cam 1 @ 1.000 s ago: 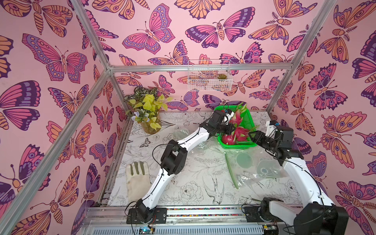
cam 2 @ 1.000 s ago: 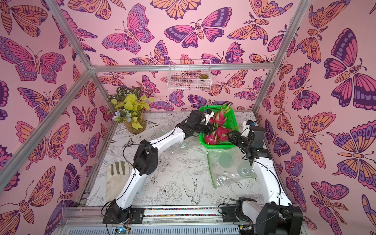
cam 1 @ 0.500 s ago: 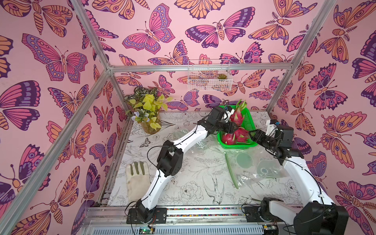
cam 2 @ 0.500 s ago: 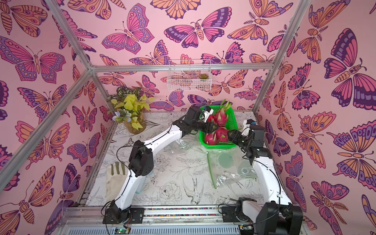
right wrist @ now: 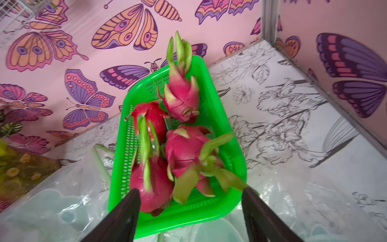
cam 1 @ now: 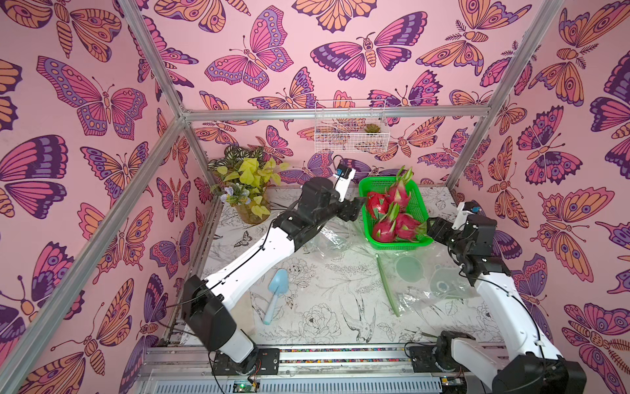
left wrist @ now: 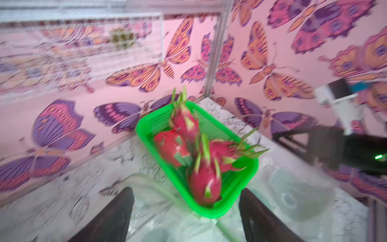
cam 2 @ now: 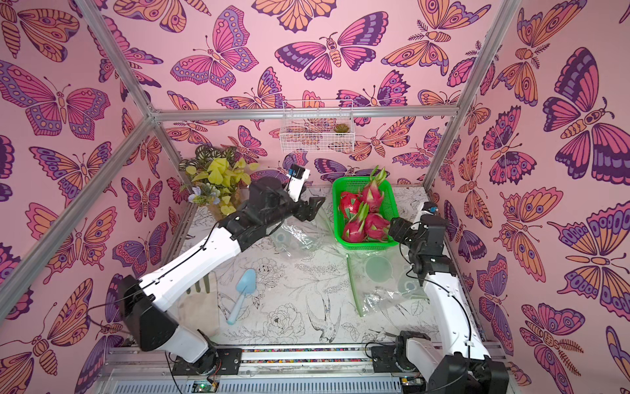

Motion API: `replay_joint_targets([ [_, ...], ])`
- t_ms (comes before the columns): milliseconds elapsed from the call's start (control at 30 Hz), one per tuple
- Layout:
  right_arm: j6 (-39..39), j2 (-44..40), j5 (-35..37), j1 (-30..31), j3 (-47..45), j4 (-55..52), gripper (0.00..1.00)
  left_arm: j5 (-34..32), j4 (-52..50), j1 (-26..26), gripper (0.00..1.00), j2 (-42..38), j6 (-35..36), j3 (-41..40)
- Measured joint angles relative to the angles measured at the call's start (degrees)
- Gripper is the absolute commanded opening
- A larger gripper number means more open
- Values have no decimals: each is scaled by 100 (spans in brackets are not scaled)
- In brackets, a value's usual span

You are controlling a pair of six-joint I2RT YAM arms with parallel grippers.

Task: Open the zip-top bag and take out the dragon fruit
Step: Reset both arms

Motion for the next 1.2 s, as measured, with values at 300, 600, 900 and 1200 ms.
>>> replay_joint_targets([
  [300, -376, -129, 1320, -24, -1233, 1237, 99, -1799, 1134, 1563, 87, -2153, 57, -3851],
  [600, -1008, 385, 1329, -24, -1969, 2492, 99, -2380, 2590, 2916, 90, -2688, 116, -5812],
  [900, -1353, 1084, 658, -4, -2610, 4050, 99, -1631, 4538, 3646, 92, -1495, 280, -6516],
  [1200, -1534, 2090, 153, 57, -2723, 5727, 98, -835, 5982, 3810, 94, 79, 289, -6457],
])
